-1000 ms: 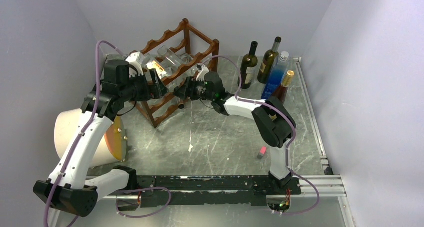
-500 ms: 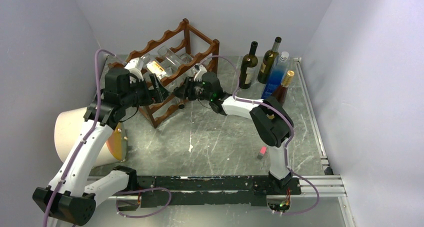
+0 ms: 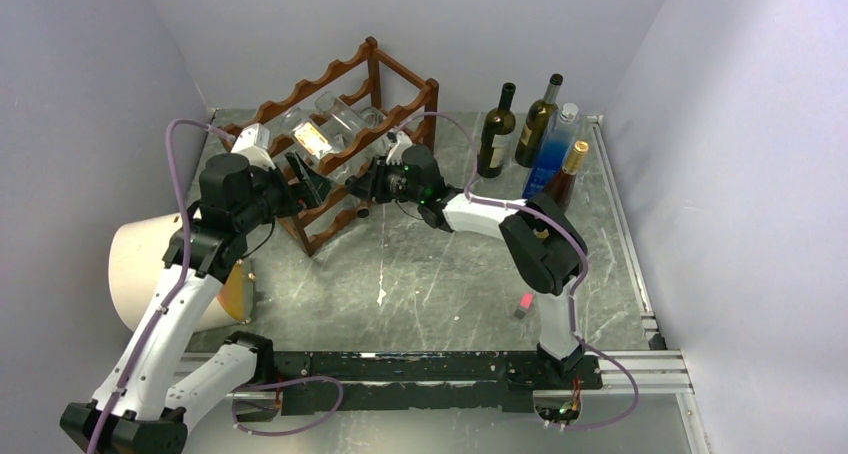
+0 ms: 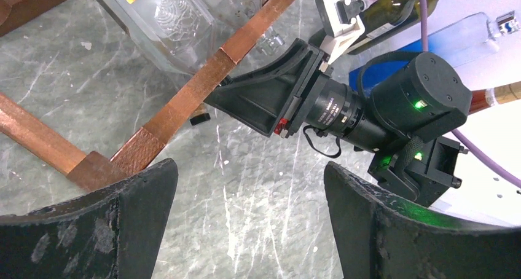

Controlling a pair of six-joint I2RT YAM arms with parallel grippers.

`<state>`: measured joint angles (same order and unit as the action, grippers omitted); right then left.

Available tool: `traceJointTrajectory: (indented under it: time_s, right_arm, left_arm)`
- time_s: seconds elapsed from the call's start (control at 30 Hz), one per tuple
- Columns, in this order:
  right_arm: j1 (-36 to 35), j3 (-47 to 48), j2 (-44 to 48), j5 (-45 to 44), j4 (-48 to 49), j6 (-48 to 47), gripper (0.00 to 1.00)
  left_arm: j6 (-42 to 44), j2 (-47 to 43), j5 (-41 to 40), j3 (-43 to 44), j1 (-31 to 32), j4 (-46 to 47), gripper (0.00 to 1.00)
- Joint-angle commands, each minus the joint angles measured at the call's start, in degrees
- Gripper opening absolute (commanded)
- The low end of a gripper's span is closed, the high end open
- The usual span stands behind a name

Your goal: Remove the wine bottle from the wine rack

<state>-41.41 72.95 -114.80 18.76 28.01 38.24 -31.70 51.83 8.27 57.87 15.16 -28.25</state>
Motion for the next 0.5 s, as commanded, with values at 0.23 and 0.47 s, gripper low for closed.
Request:
traceJointTrajectory:
  time_s: [0.23, 0.47]
  right_arm:
    - [0.03, -3.85, 8.71, -0.01, 1.77, 0.99, 0.0]
    - [0.71, -9.8, 12.63, 2.46, 3.2, 2.37, 0.0]
  left_arm:
    - [-6.4, -3.51, -8.25, -5.95, -0.57, 3.6, 0.93]
    - [-6.03, -3.61, -10.08, -6.53, -0.57, 3.08, 0.93]
